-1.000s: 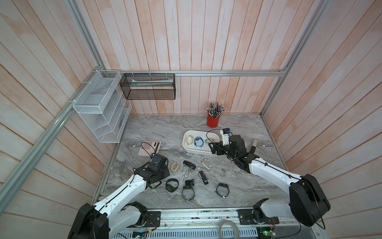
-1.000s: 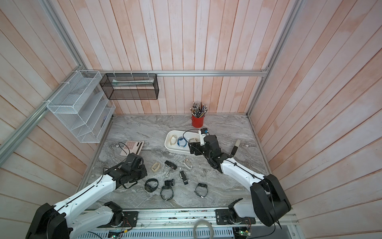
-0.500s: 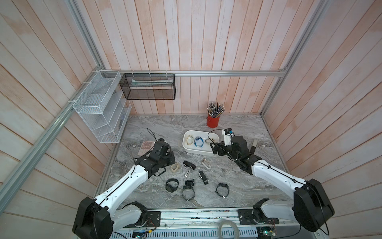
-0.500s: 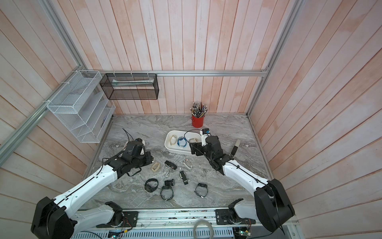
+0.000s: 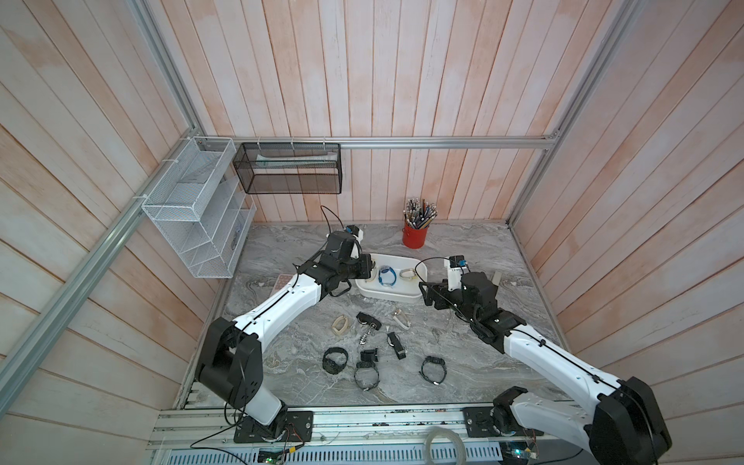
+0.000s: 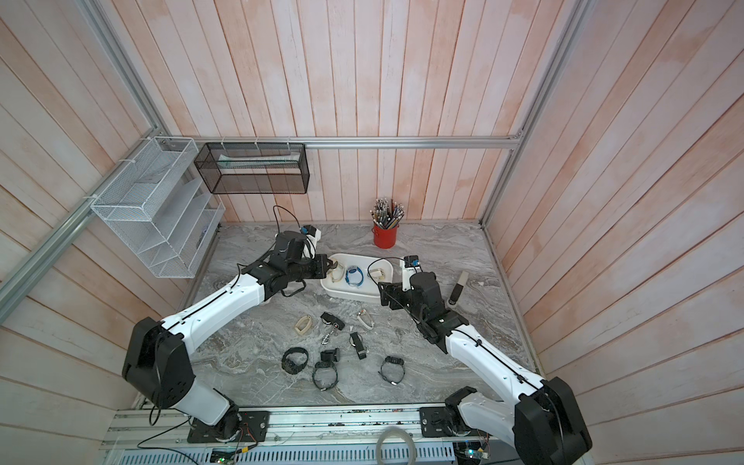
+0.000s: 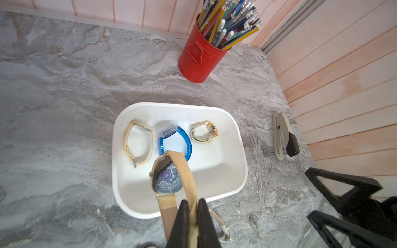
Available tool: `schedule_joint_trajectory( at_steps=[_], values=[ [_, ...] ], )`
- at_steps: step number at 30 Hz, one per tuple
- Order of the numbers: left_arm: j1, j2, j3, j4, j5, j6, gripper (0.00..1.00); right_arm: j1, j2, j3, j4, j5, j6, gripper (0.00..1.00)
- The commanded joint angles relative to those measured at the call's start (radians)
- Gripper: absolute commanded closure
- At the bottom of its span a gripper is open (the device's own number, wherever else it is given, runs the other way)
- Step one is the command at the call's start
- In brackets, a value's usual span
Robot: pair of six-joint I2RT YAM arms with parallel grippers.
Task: Put the watch into the storage box
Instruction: Place the watch in the storage box.
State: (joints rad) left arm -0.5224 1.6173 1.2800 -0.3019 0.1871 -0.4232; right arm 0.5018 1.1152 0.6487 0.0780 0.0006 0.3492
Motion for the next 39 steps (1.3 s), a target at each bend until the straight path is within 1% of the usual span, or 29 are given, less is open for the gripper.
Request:
schedule_joint_trajectory(
  at_steps=[1,5,10,16,26,28,31,33,34,36,37,39],
  values=[
    [-0.008,0.066,0.066,0.044,0.066,0.065,1.00,-0.009,-0.024,-0.015,-0.032,0.027,0.011,0.11],
    [-0.038,0.152,0.124,0.058,0.102,0.086,1.00,-0.017,-0.036,-0.020,-0.041,0.032,0.014,0.11],
    [-0.087,0.249,0.182,0.042,0.107,0.098,1.00,-0.023,-0.034,-0.027,-0.037,0.030,0.016,0.11],
    [-0.121,0.310,0.193,0.029,0.092,0.103,1.00,-0.032,-0.028,-0.026,-0.035,0.020,0.014,0.11],
    [-0.146,0.411,0.229,0.006,0.071,0.109,1.00,-0.037,-0.019,-0.021,-0.031,0.015,0.014,0.11],
    [-0.146,0.426,0.237,0.006,0.067,0.110,0.98,-0.037,-0.019,-0.021,-0.030,0.013,0.012,0.11],
    [-0.146,0.444,0.248,0.002,0.063,0.104,0.91,-0.037,-0.022,-0.018,-0.037,0.015,0.012,0.11],
    [-0.146,0.447,0.259,-0.007,0.060,0.104,0.82,-0.039,-0.026,-0.019,-0.038,0.018,0.013,0.11],
    [-0.147,0.445,0.265,-0.011,0.059,0.103,0.76,-0.040,-0.027,-0.017,-0.040,0.018,0.013,0.11],
    [-0.147,0.426,0.260,-0.005,0.058,0.103,0.59,-0.040,-0.028,-0.013,-0.044,0.016,0.010,0.11],
    [-0.147,0.415,0.256,0.000,0.058,0.102,0.54,-0.040,-0.027,-0.013,-0.044,0.017,0.011,0.11],
    [-0.146,0.381,0.248,0.011,0.057,0.097,0.38,-0.040,-0.025,-0.011,-0.046,0.018,0.012,0.11]
  ],
)
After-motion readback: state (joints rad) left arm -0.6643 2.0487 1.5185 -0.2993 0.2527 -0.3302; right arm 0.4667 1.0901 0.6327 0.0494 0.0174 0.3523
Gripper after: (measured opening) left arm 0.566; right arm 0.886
